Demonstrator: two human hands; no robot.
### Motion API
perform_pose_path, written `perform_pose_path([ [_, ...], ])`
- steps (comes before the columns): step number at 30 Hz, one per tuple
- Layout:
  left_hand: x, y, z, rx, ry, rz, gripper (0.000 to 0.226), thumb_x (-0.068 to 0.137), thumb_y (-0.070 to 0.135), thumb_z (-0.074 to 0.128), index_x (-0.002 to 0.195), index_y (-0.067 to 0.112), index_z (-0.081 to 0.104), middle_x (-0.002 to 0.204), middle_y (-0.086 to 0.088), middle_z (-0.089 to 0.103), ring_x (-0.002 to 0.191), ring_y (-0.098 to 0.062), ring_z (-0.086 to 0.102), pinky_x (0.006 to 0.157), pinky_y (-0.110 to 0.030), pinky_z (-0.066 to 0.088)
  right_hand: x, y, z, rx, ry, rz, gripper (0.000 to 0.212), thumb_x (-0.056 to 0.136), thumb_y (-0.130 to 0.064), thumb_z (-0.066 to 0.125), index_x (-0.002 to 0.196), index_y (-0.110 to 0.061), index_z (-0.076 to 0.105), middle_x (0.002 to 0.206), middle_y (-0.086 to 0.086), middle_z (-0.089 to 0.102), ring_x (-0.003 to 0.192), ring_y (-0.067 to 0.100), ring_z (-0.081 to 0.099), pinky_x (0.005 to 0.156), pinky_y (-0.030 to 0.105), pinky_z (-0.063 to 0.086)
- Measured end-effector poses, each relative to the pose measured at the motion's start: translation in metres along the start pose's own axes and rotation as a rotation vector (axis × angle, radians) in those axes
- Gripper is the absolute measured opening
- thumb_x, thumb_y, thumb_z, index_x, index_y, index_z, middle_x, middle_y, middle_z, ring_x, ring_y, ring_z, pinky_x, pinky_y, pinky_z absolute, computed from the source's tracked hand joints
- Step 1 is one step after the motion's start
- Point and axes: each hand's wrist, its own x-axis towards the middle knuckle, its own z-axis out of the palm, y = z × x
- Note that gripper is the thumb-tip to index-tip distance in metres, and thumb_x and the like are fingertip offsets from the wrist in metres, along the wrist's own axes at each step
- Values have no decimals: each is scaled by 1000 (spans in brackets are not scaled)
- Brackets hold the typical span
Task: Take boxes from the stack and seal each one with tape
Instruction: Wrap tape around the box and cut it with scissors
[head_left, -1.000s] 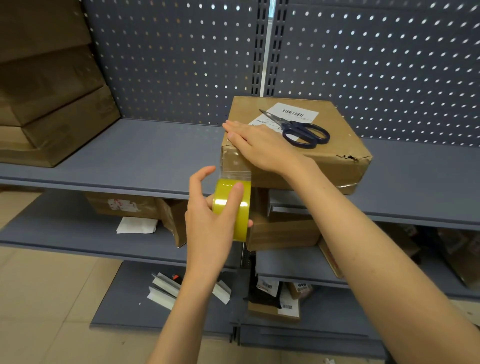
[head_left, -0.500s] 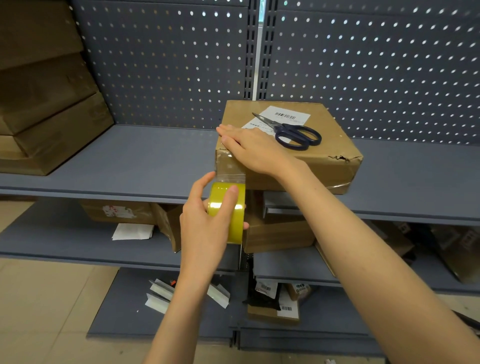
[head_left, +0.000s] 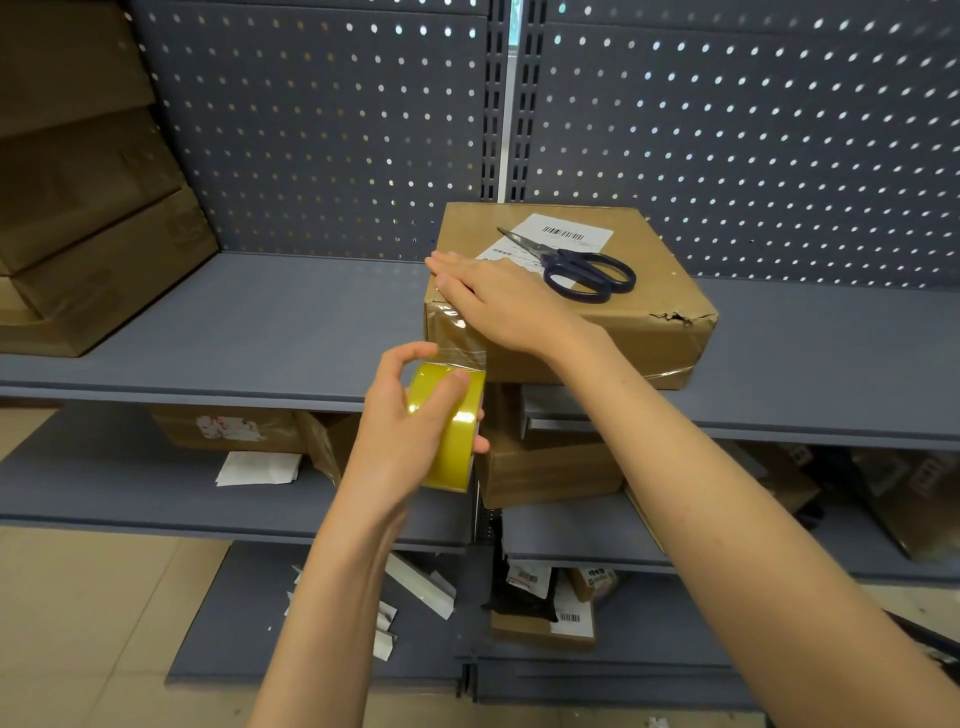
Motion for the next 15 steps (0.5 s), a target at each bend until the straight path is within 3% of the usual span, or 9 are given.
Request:
perform_pose_path([
  [9,-1,1,-1,-22,-5,23,20,93,20,58,108,32,50,86,-8,67,52,-13,66,51,-24,54,0,1,2,-5,25,-17,45,105,-31,26,147,-19,35,155,-4,29,143,12,24,114,35,25],
  [11,0,1,0,-69,26,23,18,94,19,57,106,31,50,83,-6,66,50,-12,65,51,-25,54,-1,-1,-1,121,122,-12,44,105,-32,28,141,-15,45,148,2,44,136,17,38,109,30,31],
  [13,1,1,3,-89,51,25,20,94,18,57,111,27,49,85,-7,65,49,-12,64,49,-24,53,-5,-2,-8,334,309,43,44,103,-35,31,123,-9,61,122,8,63,115,21,55,91,28,38],
  [15,1,0,4,-87,59,20,24,95,19,56,116,25,47,89,-9,64,49,-11,64,49,-24,53,-10,8,-18,341,499,113,38,100,-32,37,113,-10,66,112,6,67,106,19,58,85,28,40],
])
